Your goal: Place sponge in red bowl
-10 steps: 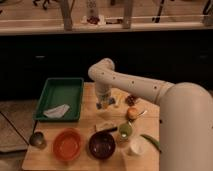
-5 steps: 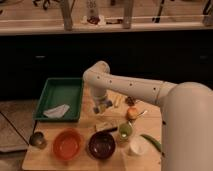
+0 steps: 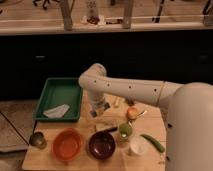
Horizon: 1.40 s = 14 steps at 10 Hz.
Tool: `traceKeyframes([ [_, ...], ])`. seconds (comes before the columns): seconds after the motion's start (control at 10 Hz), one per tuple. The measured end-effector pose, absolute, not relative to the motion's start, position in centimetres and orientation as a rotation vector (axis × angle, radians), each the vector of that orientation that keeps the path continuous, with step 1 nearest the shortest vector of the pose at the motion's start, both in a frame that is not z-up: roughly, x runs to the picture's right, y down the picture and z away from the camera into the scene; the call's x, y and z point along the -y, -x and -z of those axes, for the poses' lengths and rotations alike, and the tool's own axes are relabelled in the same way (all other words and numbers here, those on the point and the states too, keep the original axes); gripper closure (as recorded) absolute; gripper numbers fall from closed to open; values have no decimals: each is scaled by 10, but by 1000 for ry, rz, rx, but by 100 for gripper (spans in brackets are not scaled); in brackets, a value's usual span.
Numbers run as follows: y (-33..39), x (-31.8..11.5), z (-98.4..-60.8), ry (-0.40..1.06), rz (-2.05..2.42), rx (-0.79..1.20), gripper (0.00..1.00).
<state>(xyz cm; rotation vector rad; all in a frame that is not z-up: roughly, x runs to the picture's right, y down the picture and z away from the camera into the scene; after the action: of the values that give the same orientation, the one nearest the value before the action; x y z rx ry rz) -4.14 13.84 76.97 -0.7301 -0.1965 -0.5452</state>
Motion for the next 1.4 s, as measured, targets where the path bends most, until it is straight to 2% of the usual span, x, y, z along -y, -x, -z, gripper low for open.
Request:
traceKeyframes([
  [0.6, 84, -170, -743, 702, 698, 254, 98],
  [1.4, 122, -195, -726, 673, 854, 311, 98],
])
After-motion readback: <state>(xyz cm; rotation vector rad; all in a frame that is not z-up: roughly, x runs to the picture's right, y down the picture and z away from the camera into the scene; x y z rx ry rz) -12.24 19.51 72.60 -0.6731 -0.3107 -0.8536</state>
